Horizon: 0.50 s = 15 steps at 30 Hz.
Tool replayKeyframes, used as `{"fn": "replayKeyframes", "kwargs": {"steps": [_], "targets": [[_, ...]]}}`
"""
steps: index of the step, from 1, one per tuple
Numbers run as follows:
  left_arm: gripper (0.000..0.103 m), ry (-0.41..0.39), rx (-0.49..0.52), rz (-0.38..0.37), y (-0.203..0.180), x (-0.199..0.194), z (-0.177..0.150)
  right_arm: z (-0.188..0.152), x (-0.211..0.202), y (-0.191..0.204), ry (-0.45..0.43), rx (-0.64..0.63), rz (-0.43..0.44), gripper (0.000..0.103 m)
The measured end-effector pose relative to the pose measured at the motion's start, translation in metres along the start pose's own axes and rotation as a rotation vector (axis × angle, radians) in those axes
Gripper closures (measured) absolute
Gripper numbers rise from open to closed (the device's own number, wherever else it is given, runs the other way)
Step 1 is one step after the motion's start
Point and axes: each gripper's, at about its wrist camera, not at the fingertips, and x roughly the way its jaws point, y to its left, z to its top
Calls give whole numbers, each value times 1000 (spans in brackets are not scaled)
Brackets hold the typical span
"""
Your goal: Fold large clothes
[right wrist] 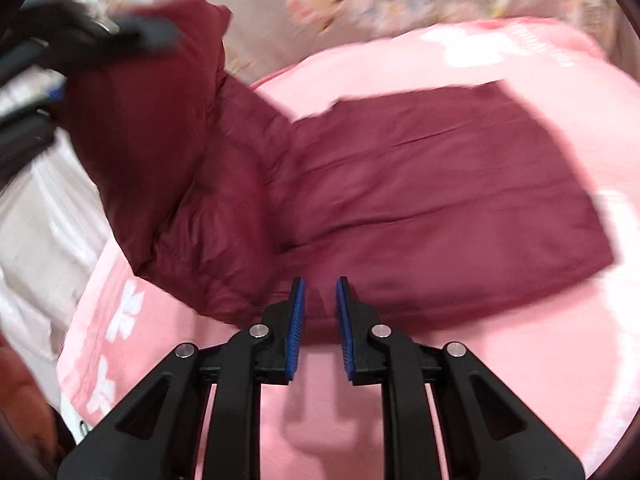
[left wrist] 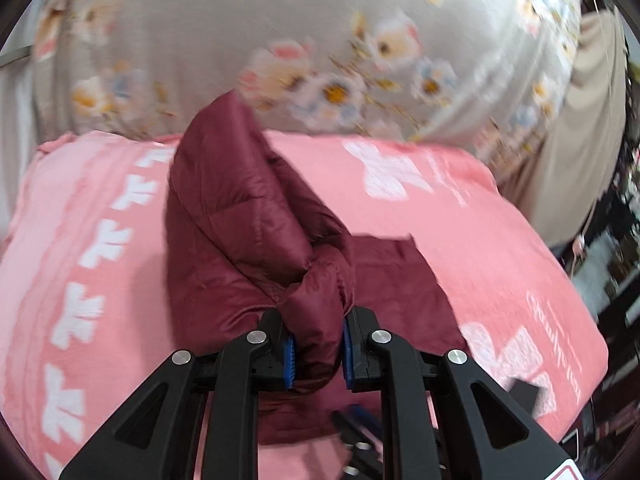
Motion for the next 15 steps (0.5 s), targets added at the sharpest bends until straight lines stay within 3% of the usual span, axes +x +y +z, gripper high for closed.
{"fn": "replayKeyframes", "kwargs": {"steps": [3,5,7,9,12,15], "targets": [[84,58,21,1,-29,30,-11,-3,-24,-38,-29,57,-81,86],[74,118,37,-28,-48,55,-23,-8,-40,-61,-45,90,-130,86],[50,189,29,-79,-63,79,-38,-11,-52,-77,-60,114,-165,85],[46,243,21,-94,-71,91,-52,-13,-61,-89,-74,134,-182,84],[45,217,58,-87,-80,76,-65,-10,-76,-98,-107,150,-185,77],[36,168,17,-144,-65,37,-57,0,-90,-98,-149,128,-164,65]]}}
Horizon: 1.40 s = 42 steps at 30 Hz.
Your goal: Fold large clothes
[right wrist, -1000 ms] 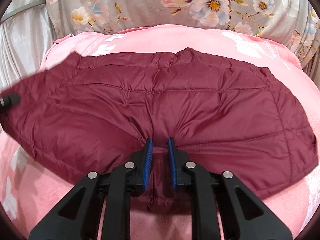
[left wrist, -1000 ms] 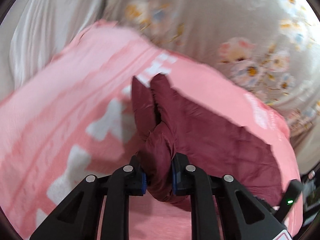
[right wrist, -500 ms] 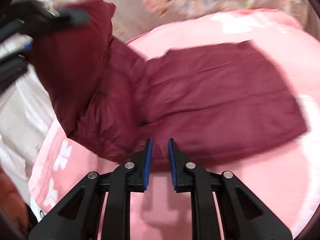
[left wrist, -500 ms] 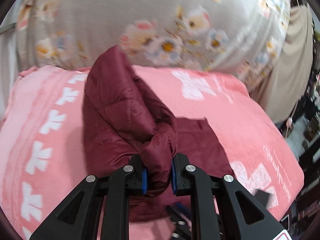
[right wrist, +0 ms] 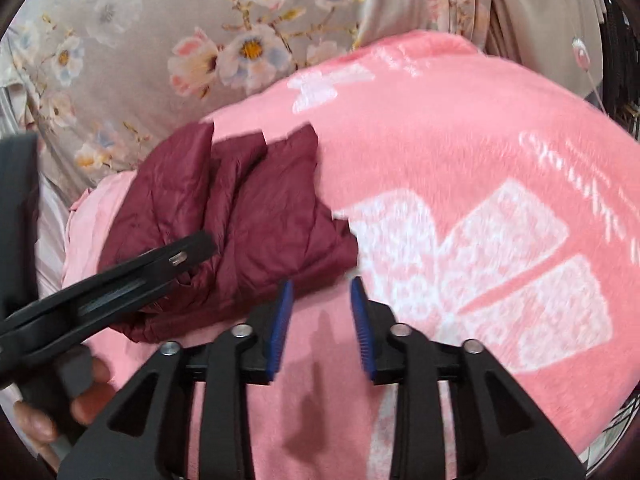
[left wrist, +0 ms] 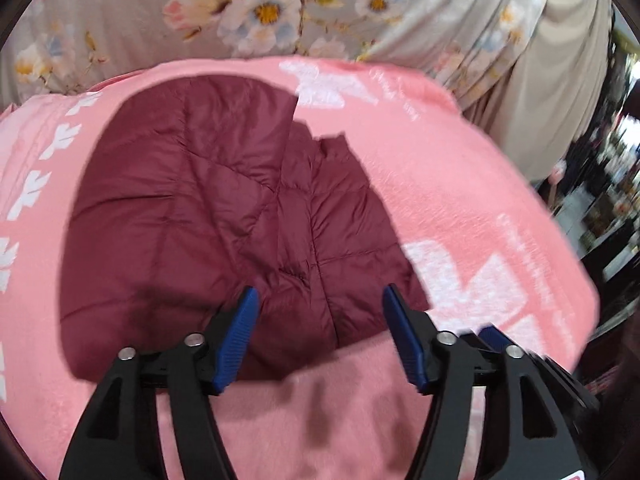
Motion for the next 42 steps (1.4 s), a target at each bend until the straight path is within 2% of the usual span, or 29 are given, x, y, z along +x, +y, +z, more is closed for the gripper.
{"fn": "replayKeyframes", "kwargs": {"steps": [1,2,4,6,9,13,14,15,17,19,22,26,30,35,42], "targets": [[31,-19,-29,-14,7,-13,4,5,0,4,-11,-6,16,58],[28,-45,-60,-19,14,-26,7,8,-2,8,-23,-12,37,51],[25,-113,-138,-18,41,-55,12,18,-2,20,-34,-15,98,42],[25,-132,-215,53,72,-71,15,25,3,30,-23,-21,158,36],[25,-99,-303,189,113,-68,10,32,20,52,7,-40,209,32],[25,-36,-388,161,139,-56,-7,28,53,74,125,-36,265,32],[25,-30,-392,158,142,-56,-9,25,61,76,156,-27,271,33],[25,-25,-394,154,143,-54,-12,21,72,78,186,-16,283,38],[25,-19,-395,147,140,-52,-14,16,82,82,228,-24,300,88],[25,-14,-389,135,138,-49,-13,18,72,77,184,-41,301,93],[25,-17,-358,139,129,-48,-9,29,38,56,58,-48,234,96],[25,-5,-310,170,116,-33,-1,35,22,23,-4,-27,122,96],[25,42,-268,199,102,-8,-3,21,34,-7,30,9,45,96],[24,77,-216,228,90,11,-6,4,55,-14,61,-40,-53,96],[22,107,-147,316,80,31,-11,-8,75,-11,80,-82,-97,95]]}}
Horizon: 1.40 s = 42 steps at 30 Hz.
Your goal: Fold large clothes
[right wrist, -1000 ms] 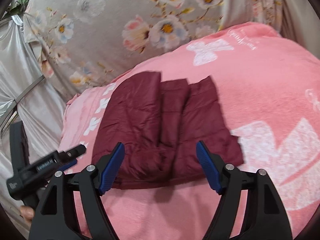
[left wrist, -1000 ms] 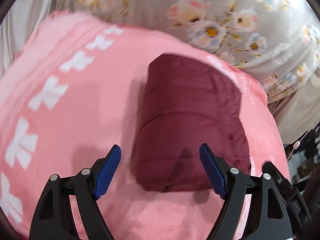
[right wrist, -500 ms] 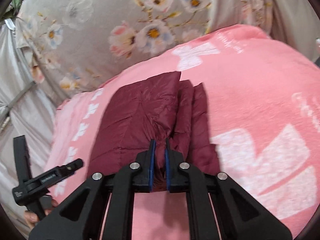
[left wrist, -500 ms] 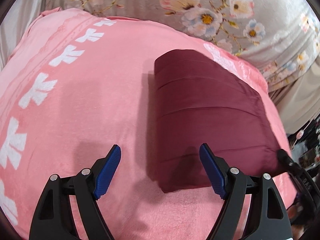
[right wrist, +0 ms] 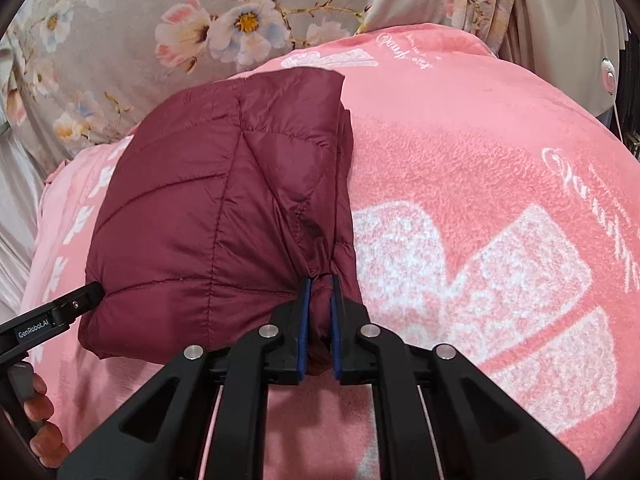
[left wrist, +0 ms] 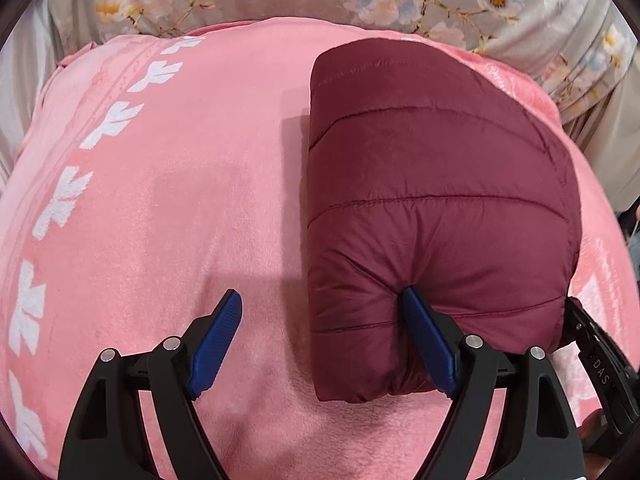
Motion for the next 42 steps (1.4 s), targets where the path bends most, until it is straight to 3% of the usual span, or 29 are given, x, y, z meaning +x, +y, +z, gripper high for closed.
{"fn": "replayKeyframes", "kwargs": {"steps": [5,12,17,22,25,28,32,36,40,42], "targets": [[21,3,12,13,-3,8,-3,-7,8,4,-6,-21,-20,94],[15,3,-1,8,-2,19,-6,-16,15,24,-40,-120,-120,92],[14,-13,9,15,-5,23,-8,-17,17,20,-37,-102,-98,92],[17,8,-30,-48,6,18,-3,-9,9,5,0,-30,-18,90],[21,6,-61,-113,21,-3,11,10,-20,-17,-23,88,130,83],[21,-75,-72,-135,32,-29,40,44,-39,-31,-79,157,203,71],[21,-126,-69,-143,28,-38,92,90,-29,-33,-102,191,233,55],[21,-129,-57,-129,5,-24,133,124,15,-32,-38,261,252,54],[21,-100,-24,-89,-20,7,155,143,64,-24,44,280,197,56],[21,-69,1,-75,-29,27,158,147,83,-21,87,290,212,81]]}}
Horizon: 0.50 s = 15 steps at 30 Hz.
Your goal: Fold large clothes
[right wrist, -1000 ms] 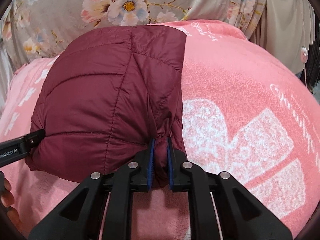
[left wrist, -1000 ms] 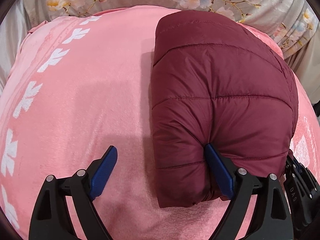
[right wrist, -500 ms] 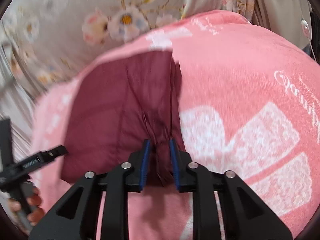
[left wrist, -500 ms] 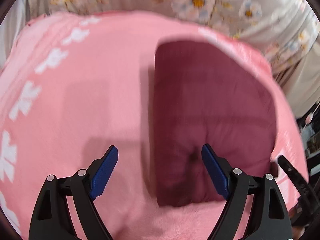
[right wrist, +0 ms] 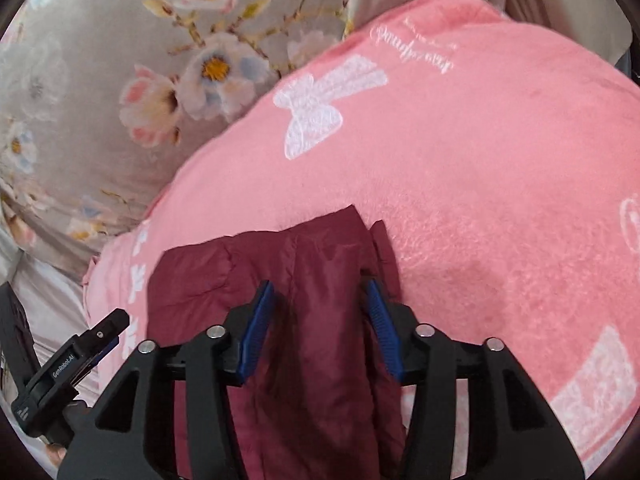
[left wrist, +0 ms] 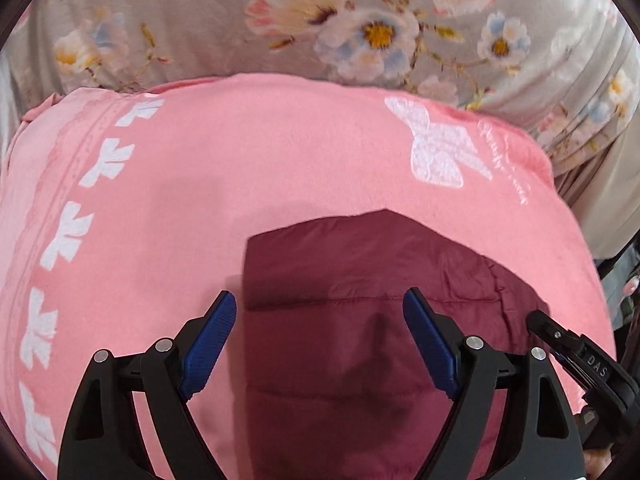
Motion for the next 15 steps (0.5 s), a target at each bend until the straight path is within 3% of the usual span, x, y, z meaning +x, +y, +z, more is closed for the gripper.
{"fn": "replayKeyframes", "kwargs": {"steps": [2,5,7,15], "targets": [[21,28,12,16,-6,20,0,6,6,4,-21,-9,1,96],[19,38,9,25,-7,42,-2,8,14,14,-67,-82,-92,97],[16,40,3,29,-6,56,-6,5,34,13,-45,-106,-131,97],[8,-7,32,52,-12,76,-17,-9,65,0,-39,-119,-135,97]]}}
